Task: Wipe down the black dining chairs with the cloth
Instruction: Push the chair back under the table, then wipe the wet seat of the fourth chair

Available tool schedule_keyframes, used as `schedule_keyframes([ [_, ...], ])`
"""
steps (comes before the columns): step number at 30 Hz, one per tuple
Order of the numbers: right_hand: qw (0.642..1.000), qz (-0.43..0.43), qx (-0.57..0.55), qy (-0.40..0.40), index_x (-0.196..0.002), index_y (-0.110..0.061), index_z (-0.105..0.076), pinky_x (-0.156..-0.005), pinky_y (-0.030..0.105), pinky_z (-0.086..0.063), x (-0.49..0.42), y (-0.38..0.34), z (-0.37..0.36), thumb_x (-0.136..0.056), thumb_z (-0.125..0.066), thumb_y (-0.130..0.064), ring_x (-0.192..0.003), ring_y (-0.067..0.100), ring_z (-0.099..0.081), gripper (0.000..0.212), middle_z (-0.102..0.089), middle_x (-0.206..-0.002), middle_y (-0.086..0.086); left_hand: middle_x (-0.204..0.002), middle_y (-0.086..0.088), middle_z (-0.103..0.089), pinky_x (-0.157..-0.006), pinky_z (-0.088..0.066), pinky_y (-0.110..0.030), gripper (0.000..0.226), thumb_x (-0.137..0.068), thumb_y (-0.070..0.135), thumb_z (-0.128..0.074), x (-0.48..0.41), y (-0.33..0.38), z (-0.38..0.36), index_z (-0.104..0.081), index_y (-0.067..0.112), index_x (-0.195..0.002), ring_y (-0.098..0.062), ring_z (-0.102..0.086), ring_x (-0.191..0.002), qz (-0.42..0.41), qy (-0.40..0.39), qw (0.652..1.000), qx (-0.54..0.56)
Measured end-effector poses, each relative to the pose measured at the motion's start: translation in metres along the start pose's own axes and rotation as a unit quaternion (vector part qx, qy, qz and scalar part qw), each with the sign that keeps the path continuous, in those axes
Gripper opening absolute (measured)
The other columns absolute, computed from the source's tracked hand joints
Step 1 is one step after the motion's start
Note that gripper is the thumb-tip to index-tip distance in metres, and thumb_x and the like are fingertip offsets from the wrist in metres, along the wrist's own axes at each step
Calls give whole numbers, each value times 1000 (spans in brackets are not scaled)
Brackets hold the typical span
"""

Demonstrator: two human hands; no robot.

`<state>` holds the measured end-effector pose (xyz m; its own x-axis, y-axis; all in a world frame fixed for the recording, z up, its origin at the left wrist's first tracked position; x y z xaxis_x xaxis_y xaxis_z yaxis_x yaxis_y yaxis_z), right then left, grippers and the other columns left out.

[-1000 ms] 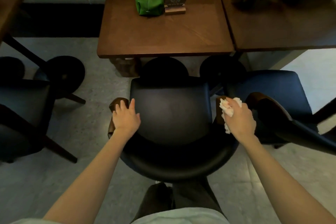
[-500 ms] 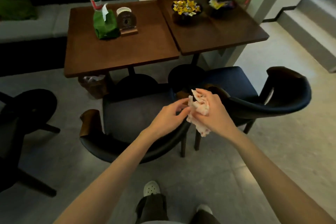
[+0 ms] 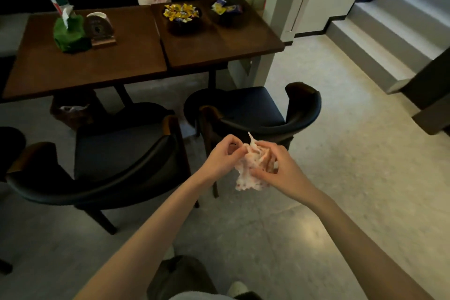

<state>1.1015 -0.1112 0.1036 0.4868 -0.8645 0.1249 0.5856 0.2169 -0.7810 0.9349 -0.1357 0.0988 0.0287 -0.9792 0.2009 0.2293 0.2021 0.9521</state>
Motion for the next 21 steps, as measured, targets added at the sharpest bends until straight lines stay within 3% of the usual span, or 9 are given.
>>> schedule_keyframes([
  [3, 999, -15, -5, 31, -118, -28, -56, -74, 8, -42, 10, 32, 40, -82, -72, -39, -96, -2, -53, 41, -52, -109, -10, -80, 2, -59, -65, -44, -18, 10, -96, 22, -56, -12, 16, -36, -53, 12, -97, -5, -55, -70, -4, -2, 1000, -25],
  [7, 997, -33, -29, 68, -103, -25, -59, -69, 10, -45, 2, 62, 86, -86, -69, -35, -91, -1, -56, 22, -55, -101, -12, -70, 10, -55, -57, -41, -14, 7, -98, 25, -53, -39, 35, -71, -52, 19, -96, 3, -51, -57, -17, -10, 998, -58],
  [11, 994, -46, -32, 92, -98, -22, -59, -62, 8, -45, -19, 89, 123, -93, -62, -30, -83, 4, -59, 10, -61, -89, -12, -91, 5, -62, -66, -50, -21, 8, -98, 29, -52, -79, 48, -99, -53, 24, -103, -7, -61, -79, -22, -7, 997, -72],
  [13, 993, -50, -27, 101, -99, -19, -57, -58, 10, -43, -35, 106, 142, -97, -54, -27, -79, 7, -58, 9, -60, -85, -8, -99, 1, -64, -71, -52, -27, 12, -98, 28, -52, -103, 51, -113, -54, 24, -108, -13, -63, -87, -29, -4, 998, -63],
  [17, 990, -90, -12, 111, -111, -13, -47, -60, 12, -38, -81, 141, 185, -104, -38, -20, -83, 7, -52, 14, -52, -94, -3, -103, 0, -64, -72, -52, -21, 21, -98, 26, -52, -162, 44, -137, -54, 22, -119, -12, -63, -91, -17, 8, 999, -40],
  [21, 987, -125, 9, 101, -108, -12, -45, -65, 26, -39, -131, 175, 227, -105, -29, -15, -90, 20, -51, 16, -49, -99, 4, -117, 1, -61, -78, -52, -19, 37, -98, 29, -52, -213, 32, -137, -48, 21, -134, -6, -61, -97, 30, 96, 991, -87],
])
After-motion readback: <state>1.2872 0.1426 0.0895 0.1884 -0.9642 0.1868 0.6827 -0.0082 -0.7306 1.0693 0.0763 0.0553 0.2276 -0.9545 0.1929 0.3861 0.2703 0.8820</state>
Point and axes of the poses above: each hand's wrist, its own x-axis away from the middle knuckle, its own z-axis out of the back of the hand, y = z × x, the point moved 3 cm from there along -x, towards the middle knuckle
